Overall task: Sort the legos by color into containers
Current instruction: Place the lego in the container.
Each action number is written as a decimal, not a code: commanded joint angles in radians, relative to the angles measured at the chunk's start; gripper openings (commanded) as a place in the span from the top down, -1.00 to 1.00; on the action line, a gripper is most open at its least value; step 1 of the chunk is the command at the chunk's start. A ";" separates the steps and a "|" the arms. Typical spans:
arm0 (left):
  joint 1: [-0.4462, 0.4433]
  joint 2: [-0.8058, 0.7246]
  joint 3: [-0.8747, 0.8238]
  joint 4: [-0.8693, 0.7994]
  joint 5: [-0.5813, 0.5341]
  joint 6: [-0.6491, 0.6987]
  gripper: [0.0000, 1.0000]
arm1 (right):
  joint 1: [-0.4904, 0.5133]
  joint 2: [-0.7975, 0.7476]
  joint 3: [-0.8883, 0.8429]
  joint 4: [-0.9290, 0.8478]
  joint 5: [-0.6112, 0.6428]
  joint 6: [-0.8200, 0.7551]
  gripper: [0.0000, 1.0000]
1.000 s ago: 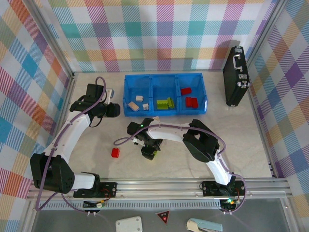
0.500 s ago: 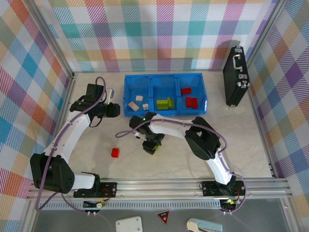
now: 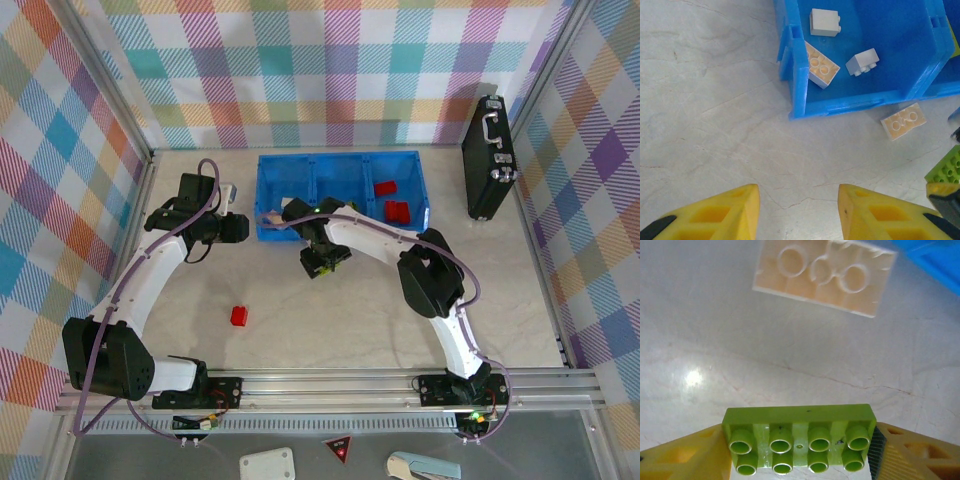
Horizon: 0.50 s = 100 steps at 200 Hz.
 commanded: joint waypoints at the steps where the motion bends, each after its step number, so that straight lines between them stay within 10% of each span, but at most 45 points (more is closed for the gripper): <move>1: 0.017 -0.011 -0.004 -0.015 0.006 0.021 0.09 | -0.021 0.024 0.042 -0.032 0.035 0.163 -0.32; 100: 0.017 -0.017 -0.004 -0.016 0.009 0.020 0.09 | -0.111 0.026 0.176 -0.006 0.069 0.231 -0.33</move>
